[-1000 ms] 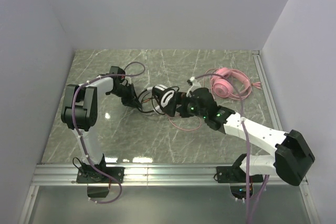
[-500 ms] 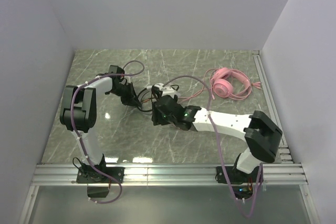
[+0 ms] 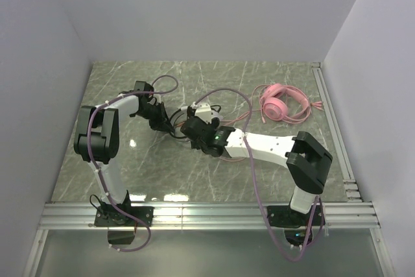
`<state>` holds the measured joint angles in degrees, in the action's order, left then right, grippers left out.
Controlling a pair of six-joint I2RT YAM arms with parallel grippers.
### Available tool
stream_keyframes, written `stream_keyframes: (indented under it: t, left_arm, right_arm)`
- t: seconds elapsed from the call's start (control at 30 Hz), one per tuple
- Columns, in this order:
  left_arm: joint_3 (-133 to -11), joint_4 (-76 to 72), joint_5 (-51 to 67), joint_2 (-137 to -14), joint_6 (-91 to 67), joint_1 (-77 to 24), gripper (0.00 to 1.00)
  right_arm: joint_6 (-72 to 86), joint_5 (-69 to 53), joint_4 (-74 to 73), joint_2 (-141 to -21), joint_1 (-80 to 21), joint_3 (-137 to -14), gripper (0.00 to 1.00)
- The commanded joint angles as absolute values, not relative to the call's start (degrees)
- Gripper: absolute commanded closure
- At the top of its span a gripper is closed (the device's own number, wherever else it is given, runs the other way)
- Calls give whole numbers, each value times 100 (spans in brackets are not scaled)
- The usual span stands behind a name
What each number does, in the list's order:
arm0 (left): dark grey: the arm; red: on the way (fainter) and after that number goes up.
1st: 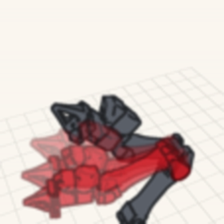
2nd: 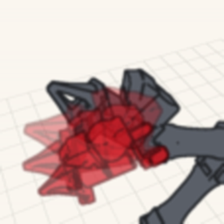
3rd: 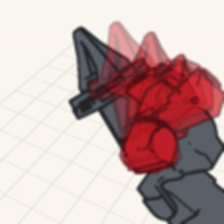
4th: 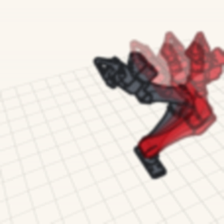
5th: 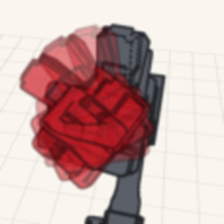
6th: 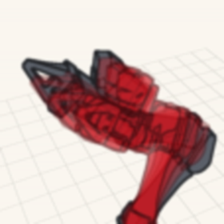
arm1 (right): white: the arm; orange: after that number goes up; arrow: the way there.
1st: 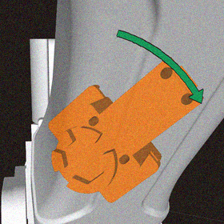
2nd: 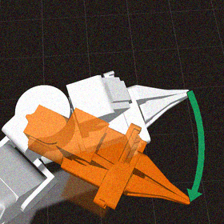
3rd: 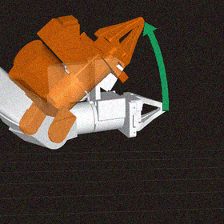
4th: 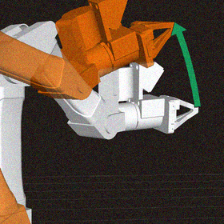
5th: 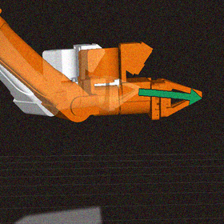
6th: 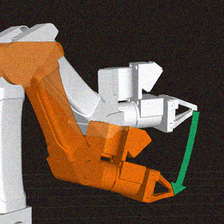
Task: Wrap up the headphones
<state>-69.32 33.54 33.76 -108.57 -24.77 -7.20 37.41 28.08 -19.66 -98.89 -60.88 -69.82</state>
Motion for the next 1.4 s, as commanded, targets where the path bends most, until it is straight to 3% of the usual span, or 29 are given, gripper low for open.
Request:
stream_keyframes:
  t: [0.0, 0.43, 0.6, 0.77, 1.03, 1.37]
  left_arm:
    - [-6935, 3138, 3858, -10485, -2558, -694, 100]
    - [-6856, 3102, 4034, -10477, -2549, -694, 100]
    - [-6855, 3076, 4131, -10494, -2549, -703, 100]
    - [-6908, 3024, 4446, -10512, -2610, -703, 100]
    - [-7242, 3111, 4737, -10547, -2777, -668, 100]
    - [-7812, 3164, 5203, -10529, -3076, -71, 100]
  right_arm:
    - [3647, 3191, -2100, -10098, -6108, -7382, 59]
    - [3647, 3497, -2188, -10415, -6108, -7541, 74]
    - [3621, 3639, -2250, -10468, -6100, -7620, 90]
    - [3507, 3674, -2241, -10547, -6003, -7743, 100]
    - [2980, 3613, -2145, -10749, -5696, -8366, 100]
    - [2207, 3077, -1749, -11696, -5291, -10209, 100]
